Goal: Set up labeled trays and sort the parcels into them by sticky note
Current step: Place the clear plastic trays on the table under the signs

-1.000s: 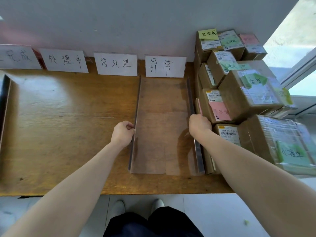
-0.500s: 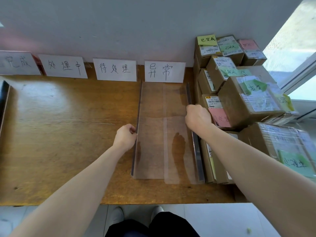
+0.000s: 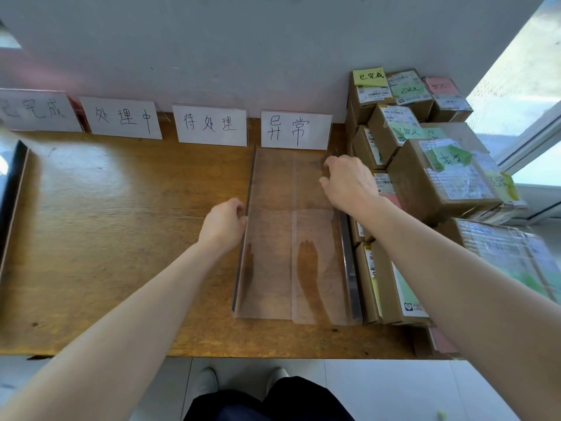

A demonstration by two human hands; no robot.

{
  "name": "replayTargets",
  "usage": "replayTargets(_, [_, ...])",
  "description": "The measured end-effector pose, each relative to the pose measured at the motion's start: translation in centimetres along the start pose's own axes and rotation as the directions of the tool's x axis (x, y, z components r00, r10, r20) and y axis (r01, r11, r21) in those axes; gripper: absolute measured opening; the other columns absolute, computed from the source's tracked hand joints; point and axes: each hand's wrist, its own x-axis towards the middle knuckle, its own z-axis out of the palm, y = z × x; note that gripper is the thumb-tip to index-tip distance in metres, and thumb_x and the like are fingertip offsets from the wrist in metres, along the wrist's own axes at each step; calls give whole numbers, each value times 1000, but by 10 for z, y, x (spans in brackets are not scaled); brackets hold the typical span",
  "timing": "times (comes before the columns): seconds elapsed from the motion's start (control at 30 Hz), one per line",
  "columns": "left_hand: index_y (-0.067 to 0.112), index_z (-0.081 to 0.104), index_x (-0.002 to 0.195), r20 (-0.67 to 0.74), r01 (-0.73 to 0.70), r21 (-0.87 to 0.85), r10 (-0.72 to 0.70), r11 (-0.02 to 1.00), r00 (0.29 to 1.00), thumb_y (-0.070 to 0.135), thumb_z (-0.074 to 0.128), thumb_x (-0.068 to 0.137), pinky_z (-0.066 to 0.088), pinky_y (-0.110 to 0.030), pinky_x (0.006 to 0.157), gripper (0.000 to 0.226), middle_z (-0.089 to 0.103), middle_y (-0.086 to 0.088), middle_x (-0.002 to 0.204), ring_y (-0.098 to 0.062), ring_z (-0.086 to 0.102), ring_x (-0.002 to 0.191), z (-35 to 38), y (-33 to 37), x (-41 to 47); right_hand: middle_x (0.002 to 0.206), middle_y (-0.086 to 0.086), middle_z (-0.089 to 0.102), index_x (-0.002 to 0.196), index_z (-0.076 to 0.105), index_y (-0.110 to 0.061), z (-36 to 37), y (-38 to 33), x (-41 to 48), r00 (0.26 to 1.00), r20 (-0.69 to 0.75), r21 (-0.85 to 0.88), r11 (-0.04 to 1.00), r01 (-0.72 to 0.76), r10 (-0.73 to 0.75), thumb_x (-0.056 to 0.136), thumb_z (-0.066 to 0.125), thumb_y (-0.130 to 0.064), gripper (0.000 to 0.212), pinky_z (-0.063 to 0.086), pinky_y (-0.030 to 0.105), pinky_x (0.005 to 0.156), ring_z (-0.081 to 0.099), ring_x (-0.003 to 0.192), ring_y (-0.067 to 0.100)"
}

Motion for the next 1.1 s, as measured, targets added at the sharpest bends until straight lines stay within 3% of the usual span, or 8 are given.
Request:
replayTargets(0.13, [13, 52, 127, -204, -253, 100, 269, 962, 941, 17, 52, 94, 48, -37, 92, 34, 59, -5, 119, -21, 56, 107, -47, 44, -9, 120, 13, 57, 124, 53, -7, -34, -26, -1, 988, -126, 17, 996, 90, -87, 95, 49, -23, 33, 41, 40, 90, 49, 111, 30])
replayTargets(0.3, [9, 55, 123, -444, -465, 310, 558, 829, 700, 15, 51, 94, 39, -35, 94, 30, 60, -8, 120, -25, 54, 110, -118, 75, -31, 123, 10, 55, 124, 52, -9, -87, -67, -10, 928, -311, 5, 976, 217, -205, 95, 48, -26, 34, 37, 36, 93, 46, 115, 28])
replayTargets(0.43, [3, 59, 116, -525, -490, 487, 690, 723, 498, 9, 55, 91, 40, -40, 94, 26, 63, -13, 112, -31, 57, 105, -180, 76, -51, 132, 8, 49, 130, 46, -8, -129, -114, -23, 853, -434, -17, 949, 315, -291, 94, 50, -29, 41, 33, 34, 96, 42, 120, 26])
replayTargets(0.53, [1, 60, 111, -562, -432, 577, 721, 693, 405, 10, 57, 88, 40, -42, 97, 24, 63, -16, 109, -34, 58, 102, -227, 56, -66, 132, 8, 48, 131, 45, -8, -150, -161, -36, 789, -504, -51, 924, 379, -352, 95, 50, -31, 43, 31, 33, 97, 41, 121, 26])
replayTargets(0.87, [2, 62, 109, -578, -343, 690, 770, 637, 269, 12, 60, 87, 37, -43, 102, 24, 65, -14, 107, -31, 59, 101, -352, -71, -117, 116, 19, 61, 120, 57, 4, -140, -347, -77, 531, -711, -139, 833, 536, -461, 82, 71, -21, 48, 46, 44, 89, 56, 108, 36])
replayTargets(1.1, [0, 63, 108, -660, -261, 670, 719, 695, 219, 12, 59, 87, 39, -42, 98, 24, 64, -16, 107, -30, 54, 102, -407, -155, -141, 114, 22, 63, 118, 58, 6, -115, -449, -86, 491, -706, -106, 762, 639, -510, 79, 74, -20, 49, 46, 48, 91, 58, 109, 38])
